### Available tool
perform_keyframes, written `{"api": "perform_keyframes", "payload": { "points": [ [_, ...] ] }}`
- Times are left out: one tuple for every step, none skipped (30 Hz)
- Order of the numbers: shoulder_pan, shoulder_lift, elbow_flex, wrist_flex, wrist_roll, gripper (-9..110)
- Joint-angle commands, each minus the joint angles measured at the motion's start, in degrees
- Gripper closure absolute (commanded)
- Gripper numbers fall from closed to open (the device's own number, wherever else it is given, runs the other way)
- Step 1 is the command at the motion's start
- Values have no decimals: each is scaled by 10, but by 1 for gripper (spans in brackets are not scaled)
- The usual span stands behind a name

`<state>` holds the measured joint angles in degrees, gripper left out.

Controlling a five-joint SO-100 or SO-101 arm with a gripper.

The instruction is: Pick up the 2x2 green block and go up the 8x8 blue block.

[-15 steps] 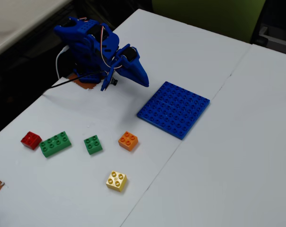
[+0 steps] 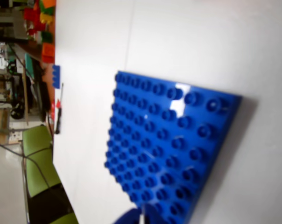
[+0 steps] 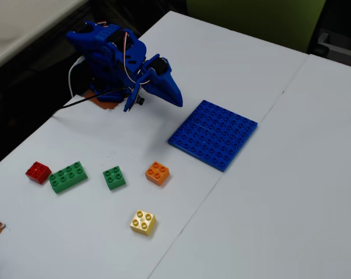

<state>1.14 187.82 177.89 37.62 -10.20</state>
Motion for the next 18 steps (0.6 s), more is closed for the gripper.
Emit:
{"api": "perform_keyframes", "payload": {
  "points": [
    [-4, 24, 25, 4, -5, 101],
    [-4, 24, 25, 4, -5, 101],
    [-4, 24, 25, 4, -5, 101],
    [-4, 24, 25, 4, -5, 101],
    [-4, 24, 25, 4, -5, 101],
    [-4, 24, 25, 4, -5, 101],
    [-4, 24, 25, 4, -5, 101],
    [-4, 24, 25, 4, -5, 101],
    [-4, 24, 25, 4, -5, 101],
    [-4, 24, 25, 4, -5, 101],
    [-4, 24, 25, 4, -5, 101],
    [-4, 24, 25, 4, -5, 101],
    [-4, 24, 25, 4, -5, 101],
    [-4, 24, 25, 4, -5, 101],
    [-4, 24, 25, 4, -5, 101],
    [-4, 24, 25, 4, -5, 101],
    [-4, 24, 25, 4, -4, 101],
    [1, 24, 25, 4, -9, 101]
  ]
}}
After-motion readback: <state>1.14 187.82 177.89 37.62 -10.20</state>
